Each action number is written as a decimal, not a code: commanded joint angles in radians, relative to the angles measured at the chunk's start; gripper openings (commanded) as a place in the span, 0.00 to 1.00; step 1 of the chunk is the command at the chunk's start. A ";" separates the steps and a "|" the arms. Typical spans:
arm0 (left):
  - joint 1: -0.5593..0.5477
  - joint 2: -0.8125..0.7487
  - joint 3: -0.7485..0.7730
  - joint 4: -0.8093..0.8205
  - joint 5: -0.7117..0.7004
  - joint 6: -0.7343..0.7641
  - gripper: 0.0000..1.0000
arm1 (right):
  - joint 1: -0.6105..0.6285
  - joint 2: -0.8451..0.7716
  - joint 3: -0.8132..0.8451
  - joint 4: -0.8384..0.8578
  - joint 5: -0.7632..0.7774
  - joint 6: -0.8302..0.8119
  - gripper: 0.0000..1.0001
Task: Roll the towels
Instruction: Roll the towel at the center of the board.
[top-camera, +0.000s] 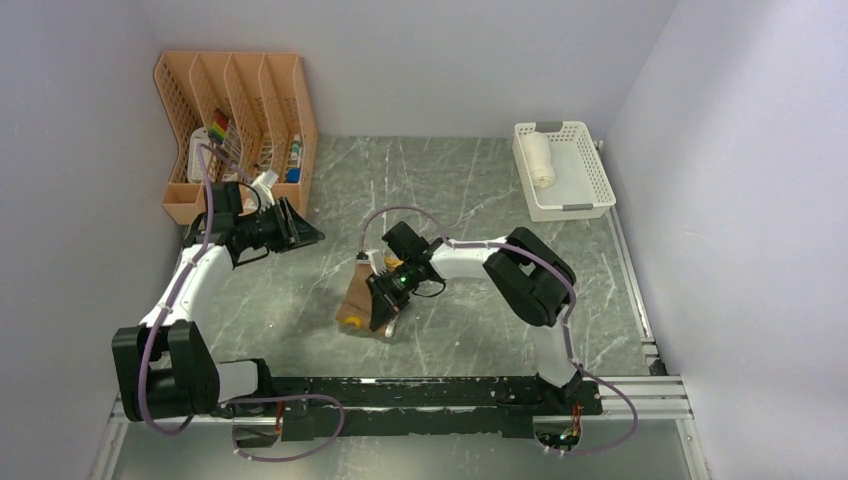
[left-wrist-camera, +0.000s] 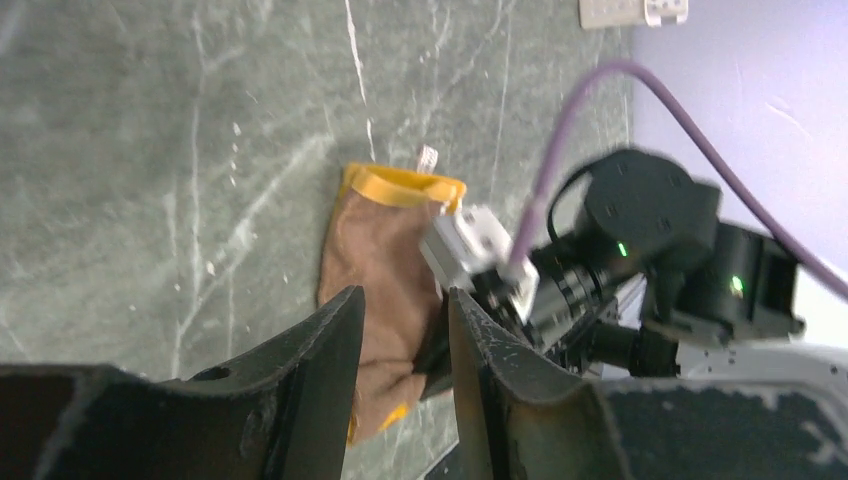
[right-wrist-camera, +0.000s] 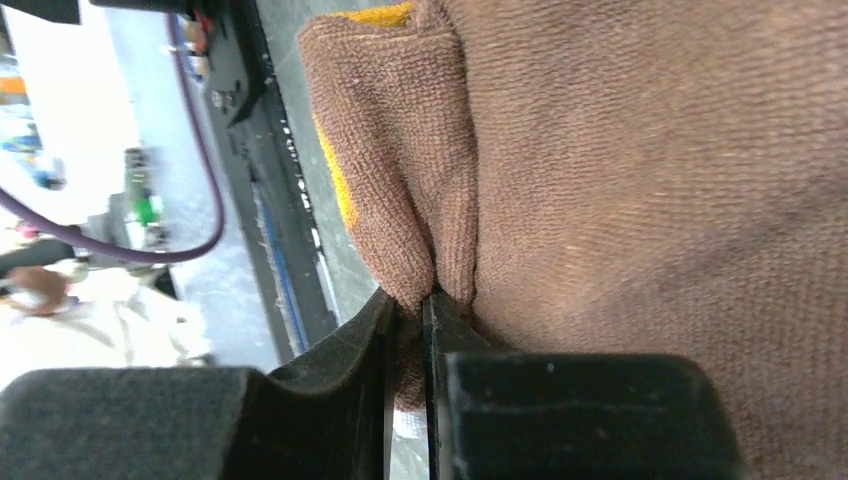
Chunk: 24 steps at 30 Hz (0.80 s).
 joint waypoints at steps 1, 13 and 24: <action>0.003 -0.082 -0.075 0.015 0.135 0.010 0.48 | -0.055 0.096 0.043 -0.064 -0.118 0.080 0.00; -0.043 -0.277 -0.361 0.256 0.237 -0.274 0.34 | -0.132 0.242 0.127 -0.037 -0.266 0.250 0.01; -0.326 -0.295 -0.579 0.648 0.055 -0.544 0.19 | -0.155 0.296 0.170 -0.120 -0.248 0.264 0.01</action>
